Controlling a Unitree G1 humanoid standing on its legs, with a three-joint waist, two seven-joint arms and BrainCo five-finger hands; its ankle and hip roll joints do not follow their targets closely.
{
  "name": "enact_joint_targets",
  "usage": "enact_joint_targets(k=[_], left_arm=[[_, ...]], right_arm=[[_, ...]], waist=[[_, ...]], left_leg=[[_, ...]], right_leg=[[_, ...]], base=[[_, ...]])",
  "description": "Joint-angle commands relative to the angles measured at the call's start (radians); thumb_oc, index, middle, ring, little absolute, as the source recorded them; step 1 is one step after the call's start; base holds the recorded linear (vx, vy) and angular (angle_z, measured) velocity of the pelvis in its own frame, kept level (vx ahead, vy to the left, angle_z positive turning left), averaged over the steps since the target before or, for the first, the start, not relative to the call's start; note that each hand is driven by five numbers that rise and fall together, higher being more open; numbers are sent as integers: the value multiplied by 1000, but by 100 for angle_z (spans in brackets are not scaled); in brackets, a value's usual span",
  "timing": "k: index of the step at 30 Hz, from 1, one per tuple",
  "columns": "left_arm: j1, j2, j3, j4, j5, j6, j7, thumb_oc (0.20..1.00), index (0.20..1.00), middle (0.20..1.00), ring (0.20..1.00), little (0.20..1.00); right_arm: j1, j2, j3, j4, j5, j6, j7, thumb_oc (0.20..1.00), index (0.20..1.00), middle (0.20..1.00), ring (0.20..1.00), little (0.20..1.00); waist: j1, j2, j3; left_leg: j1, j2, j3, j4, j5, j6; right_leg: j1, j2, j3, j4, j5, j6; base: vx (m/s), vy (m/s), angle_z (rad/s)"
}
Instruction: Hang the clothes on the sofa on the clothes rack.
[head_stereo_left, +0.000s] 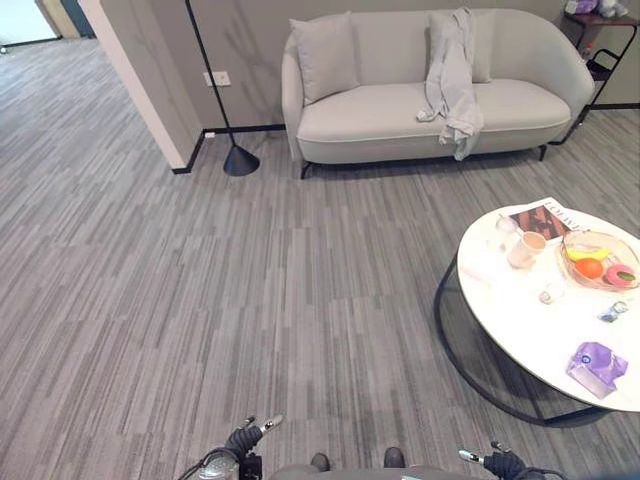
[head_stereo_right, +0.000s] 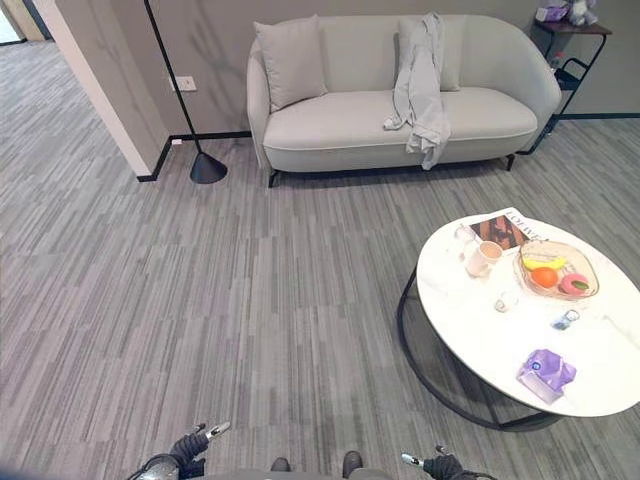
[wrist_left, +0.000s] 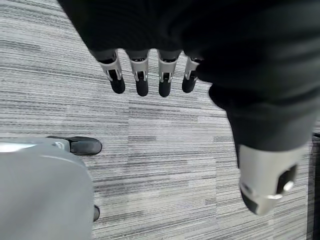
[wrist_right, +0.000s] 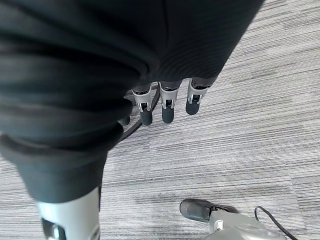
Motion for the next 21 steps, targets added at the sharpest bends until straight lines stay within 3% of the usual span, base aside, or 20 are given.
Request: enact_joint_targets(k=[1, 21], left_arm=[[-62, 16, 5, 58, 0, -27, 4, 1000, 1000, 1000, 1000, 1000], [-56, 24, -6, 24, -10, -17, -6, 1000, 1000, 1000, 1000, 1000]], right_arm=[[-29, -12, 25, 10, 23, -21, -10, 1000, 1000, 1000, 1000, 1000], [-13, -23, 20, -24, 37, -23, 3, 1000, 1000, 1000, 1000, 1000]], waist=[[10, -23, -27], [-2, -24, -25]], left_leg=[[-32, -25, 15, 1, -49, -34], [-27, -7, 17, 1, -46, -40]], right_leg=[[18, -54, -38, 8, -41, 83], [10, -34, -17, 8, -51, 72]], base=[[0, 0, 0], [9, -19, -2]])
